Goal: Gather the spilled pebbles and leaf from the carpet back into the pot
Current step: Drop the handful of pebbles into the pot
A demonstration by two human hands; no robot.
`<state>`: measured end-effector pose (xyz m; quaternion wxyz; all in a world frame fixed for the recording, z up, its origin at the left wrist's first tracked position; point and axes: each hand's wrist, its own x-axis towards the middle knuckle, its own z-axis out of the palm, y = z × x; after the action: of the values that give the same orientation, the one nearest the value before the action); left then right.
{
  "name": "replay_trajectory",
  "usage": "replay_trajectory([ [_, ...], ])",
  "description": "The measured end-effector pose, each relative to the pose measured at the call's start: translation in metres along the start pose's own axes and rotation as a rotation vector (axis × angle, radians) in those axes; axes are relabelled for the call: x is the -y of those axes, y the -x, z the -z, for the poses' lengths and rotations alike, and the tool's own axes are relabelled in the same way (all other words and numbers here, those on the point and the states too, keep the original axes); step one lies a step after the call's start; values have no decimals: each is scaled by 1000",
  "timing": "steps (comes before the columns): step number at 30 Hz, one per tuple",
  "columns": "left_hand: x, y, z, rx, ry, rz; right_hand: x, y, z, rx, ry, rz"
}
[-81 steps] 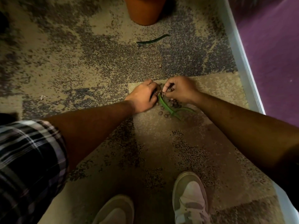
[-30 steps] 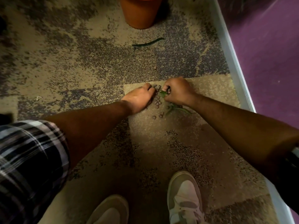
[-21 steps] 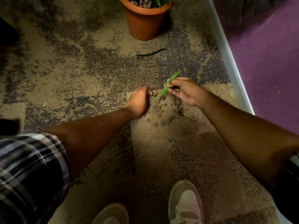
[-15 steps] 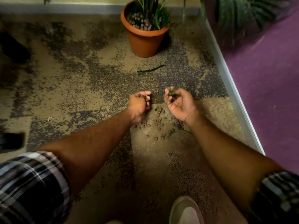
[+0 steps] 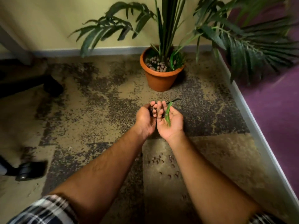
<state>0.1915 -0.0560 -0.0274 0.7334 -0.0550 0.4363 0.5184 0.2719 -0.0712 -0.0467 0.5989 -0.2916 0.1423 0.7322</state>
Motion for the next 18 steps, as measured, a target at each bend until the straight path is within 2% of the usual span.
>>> replay_trajectory([
  [5, -25, -2, -38, -41, 45, -29, 5, -9, -47, -64, -127, 61],
  [10, -63, 13, -94, -76, -2, -141, 15, -9, -110, -6, -185, 13],
  [12, -76, 16, -116, -144, -70, -211, 21, -11, -131, 13, -184, 3],
  [15, -88, 17, -140, -191, -135, -225, 33, -20, -157, -37, -82, 18],
  [18, -96, 9, -157, -195, -207, -219, 42, -35, -177, -161, 54, 80],
])
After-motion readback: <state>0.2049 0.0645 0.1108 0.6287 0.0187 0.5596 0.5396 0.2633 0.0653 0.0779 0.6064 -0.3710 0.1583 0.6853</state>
